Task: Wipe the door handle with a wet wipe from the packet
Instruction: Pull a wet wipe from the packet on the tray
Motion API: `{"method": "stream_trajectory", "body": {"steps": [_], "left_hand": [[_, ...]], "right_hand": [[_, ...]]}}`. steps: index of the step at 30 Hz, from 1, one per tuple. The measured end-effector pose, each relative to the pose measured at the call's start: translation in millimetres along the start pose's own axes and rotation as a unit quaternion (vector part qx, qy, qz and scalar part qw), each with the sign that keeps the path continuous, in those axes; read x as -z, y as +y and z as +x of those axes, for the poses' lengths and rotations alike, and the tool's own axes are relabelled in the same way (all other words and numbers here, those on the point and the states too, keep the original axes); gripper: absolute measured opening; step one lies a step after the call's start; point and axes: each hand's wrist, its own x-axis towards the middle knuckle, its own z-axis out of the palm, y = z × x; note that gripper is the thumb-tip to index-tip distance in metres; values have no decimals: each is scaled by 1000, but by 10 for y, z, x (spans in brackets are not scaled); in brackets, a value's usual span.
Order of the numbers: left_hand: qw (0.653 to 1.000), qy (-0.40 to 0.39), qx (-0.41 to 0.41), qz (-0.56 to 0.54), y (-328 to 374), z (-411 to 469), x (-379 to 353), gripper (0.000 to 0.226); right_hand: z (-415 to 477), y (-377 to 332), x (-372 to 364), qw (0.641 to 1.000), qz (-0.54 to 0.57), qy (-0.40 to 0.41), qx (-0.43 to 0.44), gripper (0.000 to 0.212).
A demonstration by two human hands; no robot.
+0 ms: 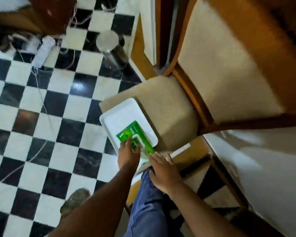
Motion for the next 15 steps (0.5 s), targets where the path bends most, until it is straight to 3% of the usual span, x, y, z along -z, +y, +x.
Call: {"method": "stream_trajectory", "body": {"steps": [5,8,12,15], "left_hand": [[999,41,20,28,106,393,-228,61],[999,34,33,9,102,414,-250,60],[996,59,29,-55,-2,393,-258,57],[981,75,57,-168,-198,397,-226,52]], "right_hand": [[633,142,-92,998,-33,-57,6,59],[708,201,-126,996,-68,-43,27,51],[777,222,-102,991,-121,-39,42,50],[830,173,-83,993,-115,-31,23,40]]}}
